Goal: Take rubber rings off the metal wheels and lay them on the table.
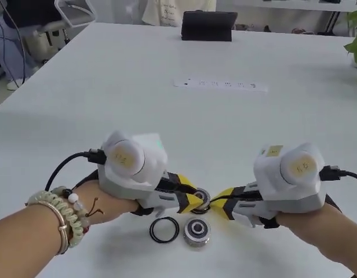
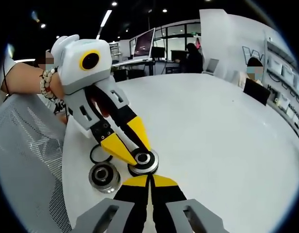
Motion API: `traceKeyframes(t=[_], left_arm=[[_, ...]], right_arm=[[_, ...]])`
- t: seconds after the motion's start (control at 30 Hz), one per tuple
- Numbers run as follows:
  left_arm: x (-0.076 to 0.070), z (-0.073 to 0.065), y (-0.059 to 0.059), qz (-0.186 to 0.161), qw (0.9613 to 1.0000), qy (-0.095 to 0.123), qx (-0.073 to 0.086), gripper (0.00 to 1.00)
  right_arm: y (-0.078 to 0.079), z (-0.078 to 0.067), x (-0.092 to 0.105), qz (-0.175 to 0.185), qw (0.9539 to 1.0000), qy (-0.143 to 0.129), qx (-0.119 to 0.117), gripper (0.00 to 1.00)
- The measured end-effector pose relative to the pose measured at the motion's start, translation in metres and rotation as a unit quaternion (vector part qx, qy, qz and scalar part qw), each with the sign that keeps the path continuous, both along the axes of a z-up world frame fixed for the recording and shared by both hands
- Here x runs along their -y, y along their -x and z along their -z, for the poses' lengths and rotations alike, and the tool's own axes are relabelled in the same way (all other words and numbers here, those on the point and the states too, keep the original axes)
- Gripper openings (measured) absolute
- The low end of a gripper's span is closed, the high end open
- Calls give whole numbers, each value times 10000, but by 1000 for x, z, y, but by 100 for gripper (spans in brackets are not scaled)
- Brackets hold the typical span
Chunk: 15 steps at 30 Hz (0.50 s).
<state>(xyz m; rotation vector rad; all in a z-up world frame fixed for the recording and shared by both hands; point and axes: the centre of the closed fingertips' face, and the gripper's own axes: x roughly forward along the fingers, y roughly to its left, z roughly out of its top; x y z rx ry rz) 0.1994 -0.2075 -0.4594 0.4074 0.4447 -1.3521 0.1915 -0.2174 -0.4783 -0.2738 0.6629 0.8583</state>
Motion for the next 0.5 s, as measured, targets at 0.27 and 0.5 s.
traceKeyframes(t=[0.27, 0.5], left_arm=[[0, 0, 0, -5, 10000, 15, 2, 7], [1, -1, 0, -10, 10000, 23, 9, 7]], right_arm=[[-3, -1, 5, 541, 9968, -347, -480, 0], [-5, -5, 8, 1105, 9854, -875, -953, 0]])
